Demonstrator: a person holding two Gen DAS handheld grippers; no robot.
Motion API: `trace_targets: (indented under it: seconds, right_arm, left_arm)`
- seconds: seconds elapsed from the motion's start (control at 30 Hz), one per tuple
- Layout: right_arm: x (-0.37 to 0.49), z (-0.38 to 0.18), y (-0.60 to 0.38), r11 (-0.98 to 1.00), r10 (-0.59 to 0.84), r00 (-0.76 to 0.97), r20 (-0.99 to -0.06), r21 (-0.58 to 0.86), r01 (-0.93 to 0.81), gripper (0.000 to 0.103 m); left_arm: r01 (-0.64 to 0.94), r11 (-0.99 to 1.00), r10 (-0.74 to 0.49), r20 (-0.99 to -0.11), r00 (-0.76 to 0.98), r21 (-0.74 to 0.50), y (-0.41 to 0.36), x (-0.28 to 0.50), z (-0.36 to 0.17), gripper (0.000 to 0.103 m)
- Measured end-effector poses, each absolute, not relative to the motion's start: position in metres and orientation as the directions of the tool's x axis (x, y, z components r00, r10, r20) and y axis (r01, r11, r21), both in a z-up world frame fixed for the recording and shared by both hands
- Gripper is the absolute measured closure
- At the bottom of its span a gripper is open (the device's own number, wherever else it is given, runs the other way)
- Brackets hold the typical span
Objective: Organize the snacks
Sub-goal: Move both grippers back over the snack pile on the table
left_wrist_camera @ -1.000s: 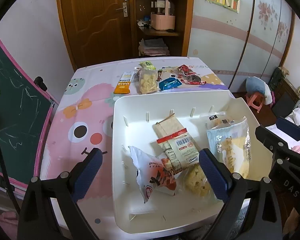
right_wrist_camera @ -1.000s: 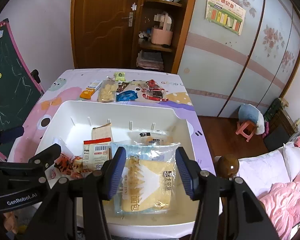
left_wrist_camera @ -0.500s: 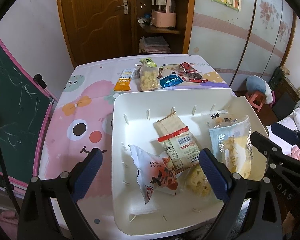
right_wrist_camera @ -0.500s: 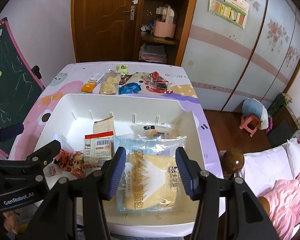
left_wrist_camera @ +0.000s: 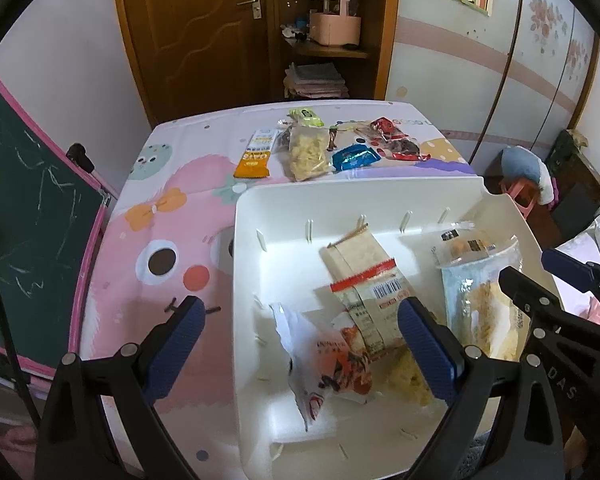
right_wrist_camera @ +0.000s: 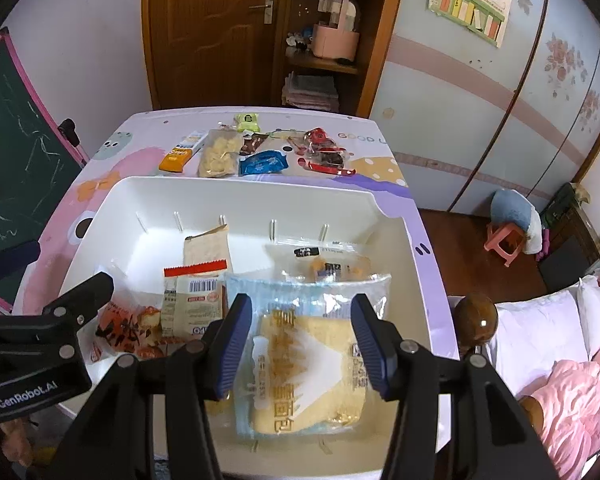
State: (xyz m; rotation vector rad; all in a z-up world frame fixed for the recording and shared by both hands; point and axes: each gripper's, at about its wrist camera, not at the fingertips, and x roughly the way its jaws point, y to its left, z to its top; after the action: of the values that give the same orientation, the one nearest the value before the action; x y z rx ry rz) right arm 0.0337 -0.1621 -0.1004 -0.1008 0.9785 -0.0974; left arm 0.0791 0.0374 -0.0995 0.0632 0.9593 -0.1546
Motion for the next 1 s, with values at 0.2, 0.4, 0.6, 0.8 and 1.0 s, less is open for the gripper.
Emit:
trace_targets:
  seconds: [0.2,0.4,0.6,0.8,1.0]
  right_arm:
    - [0.053,-0.081,-0.168,0.995,-0.095,0.560,-0.823,-0.091,0.035,0.051]
    - [0.097,-0.021,-0.188,0.999,-0.024,0.602,-0.798,-0.035,-0.006,0.051]
    - [0.164,0.053,-0.220,0.998,-0.056,0.669,-0.741,-0.062,0.014,0.051]
    - [0.243,0.068,-0.240,1.000,-0.025,0.644,-0.765,-0.021,0.014,0.051]
    - [0.318,-0.003,-0.243,0.999,0.020,0.532,-0.847,0.043,0.031,0.051]
  left_arm:
    - [0.162,0.987,-0.087,-0.783,0.615,0.018,0.047,0.099,-0.060,0.006]
    - [0.167,0.984,-0.076,-0.717,0.693,0.057,0.063,0.140,0.013,0.006]
    - [0.161,0.972,-0.007,-0.661,0.750,0.172,0.063,0.199,0.077,0.006]
    - [0.122,0.965,0.069,-0.669,0.740,0.234,0.059,0.291,0.084,0.006]
    - [0.105,0.975,0.093,-0.790,0.605,0.196,0.067,0.385,-0.002,0.006]
